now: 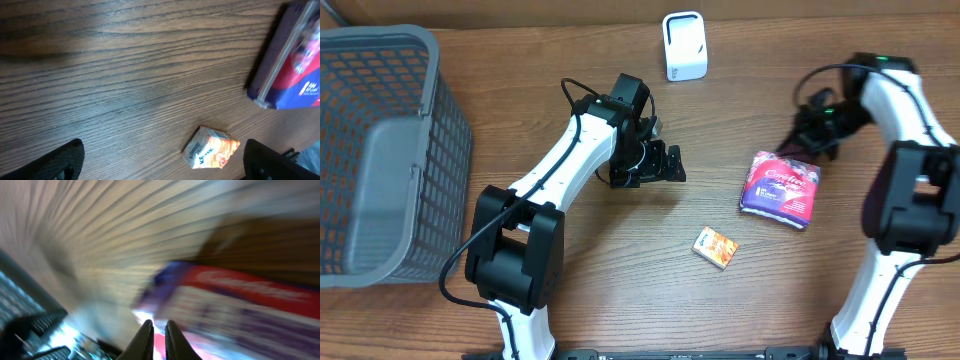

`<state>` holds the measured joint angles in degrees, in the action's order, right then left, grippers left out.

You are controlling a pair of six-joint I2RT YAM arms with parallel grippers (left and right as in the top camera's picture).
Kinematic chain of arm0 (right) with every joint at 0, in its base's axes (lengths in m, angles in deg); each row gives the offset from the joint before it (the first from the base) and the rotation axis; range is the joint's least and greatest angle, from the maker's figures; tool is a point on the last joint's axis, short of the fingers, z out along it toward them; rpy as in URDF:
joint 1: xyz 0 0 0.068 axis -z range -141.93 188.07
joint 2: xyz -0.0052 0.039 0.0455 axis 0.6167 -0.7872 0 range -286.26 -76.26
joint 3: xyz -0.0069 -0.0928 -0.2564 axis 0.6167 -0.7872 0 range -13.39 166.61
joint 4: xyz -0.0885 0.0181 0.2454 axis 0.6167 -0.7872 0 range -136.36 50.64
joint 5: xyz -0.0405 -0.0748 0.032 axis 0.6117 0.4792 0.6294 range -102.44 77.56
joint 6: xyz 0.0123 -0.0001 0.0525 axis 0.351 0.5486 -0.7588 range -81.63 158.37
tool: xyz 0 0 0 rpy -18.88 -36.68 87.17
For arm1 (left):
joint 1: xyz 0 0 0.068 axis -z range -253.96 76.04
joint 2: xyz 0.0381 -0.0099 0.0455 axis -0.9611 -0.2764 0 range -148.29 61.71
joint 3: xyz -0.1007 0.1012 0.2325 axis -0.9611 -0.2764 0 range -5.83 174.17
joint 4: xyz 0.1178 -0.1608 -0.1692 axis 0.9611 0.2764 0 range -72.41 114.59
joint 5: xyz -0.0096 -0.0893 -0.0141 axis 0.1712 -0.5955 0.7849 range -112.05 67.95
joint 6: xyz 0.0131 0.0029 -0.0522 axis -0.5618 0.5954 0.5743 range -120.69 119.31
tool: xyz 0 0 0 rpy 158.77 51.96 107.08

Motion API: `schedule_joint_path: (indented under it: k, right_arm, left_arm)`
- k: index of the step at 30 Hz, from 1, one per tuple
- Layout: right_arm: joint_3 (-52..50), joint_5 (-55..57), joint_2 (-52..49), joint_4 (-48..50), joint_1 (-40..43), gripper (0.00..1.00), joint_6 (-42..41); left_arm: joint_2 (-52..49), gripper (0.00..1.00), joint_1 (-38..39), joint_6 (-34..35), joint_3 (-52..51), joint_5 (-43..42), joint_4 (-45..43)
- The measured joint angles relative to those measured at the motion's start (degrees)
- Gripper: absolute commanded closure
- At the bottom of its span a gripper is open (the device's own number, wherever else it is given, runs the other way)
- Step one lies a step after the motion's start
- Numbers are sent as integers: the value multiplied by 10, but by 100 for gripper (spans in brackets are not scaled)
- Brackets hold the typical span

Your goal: Scan the item barcode

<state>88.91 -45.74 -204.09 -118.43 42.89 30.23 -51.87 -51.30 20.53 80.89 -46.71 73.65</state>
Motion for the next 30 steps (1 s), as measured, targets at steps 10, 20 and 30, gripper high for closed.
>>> schedule_joint_path:
  k: [10, 20, 30]
  right_arm:
    - [26, 54, 2, -41, -43, 96, 7]
    - [35, 216, 86, -33, 106, 96, -87]
    - [-112, 215, 92, 52, 101, 96, -103]
  left_arm:
    - [0, 6, 3, 11, 0, 0, 2]
    - [0, 5, 3, 11, 0, 0, -14]
    - [0, 22, 3, 16, 0, -2, -21]
